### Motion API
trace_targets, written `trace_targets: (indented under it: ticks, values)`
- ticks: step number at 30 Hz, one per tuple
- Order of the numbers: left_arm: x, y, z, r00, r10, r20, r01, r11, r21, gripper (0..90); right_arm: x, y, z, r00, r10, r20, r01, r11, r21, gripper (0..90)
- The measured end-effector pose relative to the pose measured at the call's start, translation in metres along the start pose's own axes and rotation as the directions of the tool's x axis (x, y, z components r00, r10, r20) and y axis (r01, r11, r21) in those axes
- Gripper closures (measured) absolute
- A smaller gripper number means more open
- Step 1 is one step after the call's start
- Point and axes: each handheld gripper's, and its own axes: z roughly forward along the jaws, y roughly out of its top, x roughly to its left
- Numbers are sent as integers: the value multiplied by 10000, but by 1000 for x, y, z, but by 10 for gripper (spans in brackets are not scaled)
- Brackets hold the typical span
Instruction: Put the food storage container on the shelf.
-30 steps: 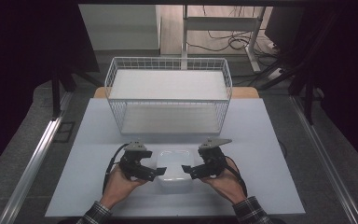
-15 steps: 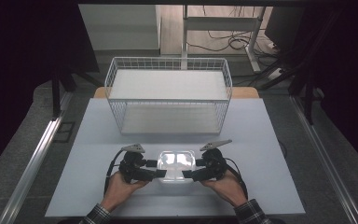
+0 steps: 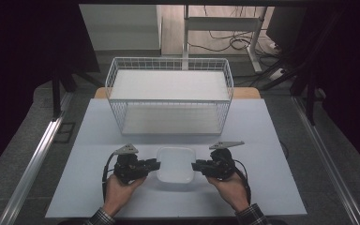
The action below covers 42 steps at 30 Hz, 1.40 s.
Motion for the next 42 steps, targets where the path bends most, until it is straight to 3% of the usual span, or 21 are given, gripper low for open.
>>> trace_targets:
  ticks: [1, 5, 13, 20, 31, 42]
  values:
    - [-2, 0, 0, 9995, 207, -244, -206, 9998, 47, 791, 1, 0, 1, 9997, -203, 151, 203, 9998, -27, 780]
    - [1, -1, 0, 9997, 11, -262, -11, 10000, -3, 792, 4, 0, 3, 9987, -353, 375, 363, 9990, -273, 782]
    - [-5, 3, -4, 9979, 169, -630, -182, 9996, -209, 791, 10, 3, 0, 9969, -489, 611, 547, 9936, -984, 781]
    - [-8, 12, -10, 9956, 340, -878, -375, 9986, -377, 792, 16, 12, -4, 9926, -891, 826, 999, 9853, -1385, 781]
    - [-11, 38, -26, 9912, 619, -1172, -713, 9944, -783, 791, 20, 36, -13, 9888, -1258, 799, 1394, 9705, -1968, 781]
    - [-11, 77, -39, 9849, 999, -1416, -1156, 9874, -1077, 791, 18, 69, -24, 9882, -1348, 733, 1491, 9566, -2505, 781]
